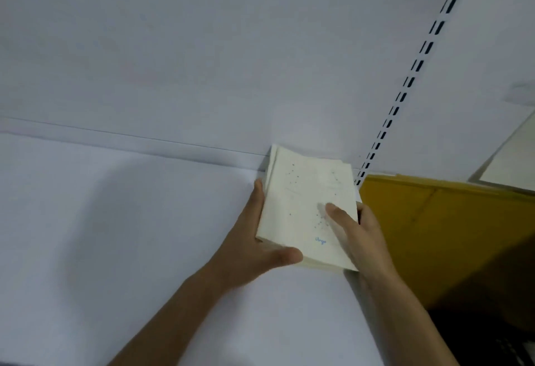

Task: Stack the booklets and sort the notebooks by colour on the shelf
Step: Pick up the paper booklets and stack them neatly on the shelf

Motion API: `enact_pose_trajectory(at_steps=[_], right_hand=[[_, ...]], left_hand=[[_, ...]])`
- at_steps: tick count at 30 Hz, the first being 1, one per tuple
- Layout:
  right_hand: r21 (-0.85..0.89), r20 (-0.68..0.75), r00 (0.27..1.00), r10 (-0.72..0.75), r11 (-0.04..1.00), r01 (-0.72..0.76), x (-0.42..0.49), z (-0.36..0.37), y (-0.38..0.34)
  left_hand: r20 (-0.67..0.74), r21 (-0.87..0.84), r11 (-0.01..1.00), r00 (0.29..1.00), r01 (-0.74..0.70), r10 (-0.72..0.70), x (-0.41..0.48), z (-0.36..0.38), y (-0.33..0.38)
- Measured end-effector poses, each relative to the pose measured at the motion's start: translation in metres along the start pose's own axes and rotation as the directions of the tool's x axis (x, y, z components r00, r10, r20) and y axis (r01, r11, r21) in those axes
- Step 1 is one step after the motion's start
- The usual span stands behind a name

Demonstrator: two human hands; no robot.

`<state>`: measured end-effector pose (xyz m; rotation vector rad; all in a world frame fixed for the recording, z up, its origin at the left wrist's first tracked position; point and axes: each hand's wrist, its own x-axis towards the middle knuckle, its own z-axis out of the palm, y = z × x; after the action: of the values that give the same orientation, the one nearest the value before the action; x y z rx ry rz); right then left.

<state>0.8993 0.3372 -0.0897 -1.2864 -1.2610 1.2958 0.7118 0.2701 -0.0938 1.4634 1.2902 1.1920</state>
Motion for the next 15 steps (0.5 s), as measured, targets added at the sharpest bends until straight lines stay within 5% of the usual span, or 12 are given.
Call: enact_pose_trajectory(at_steps=[6, 11, 15], right_hand=[[0.195, 0.278, 0.949, 0.150, 0.958, -0.209, 0.005, -0.014, 0.001], [-0.048, 0.209, 0.977, 0.036, 0.998, -0.026, 0.014, -0.012, -0.002], [0.063, 0.155, 0.987, 0.040, 0.997, -0.051, 0.019, -0.013, -0.005]], left_hand=[[-0.019, 0.159, 0.987, 1.000, -0.009, 0.012, 0.005, 0.004, 0.001], [-0.116, 0.218, 0.976, 0.993, 0.012, 0.014, 0.006, 0.007, 0.003], [-0.169, 0.301, 0.953, 0.986, 0.038, 0.014, 0.004, 0.009, 0.003]])
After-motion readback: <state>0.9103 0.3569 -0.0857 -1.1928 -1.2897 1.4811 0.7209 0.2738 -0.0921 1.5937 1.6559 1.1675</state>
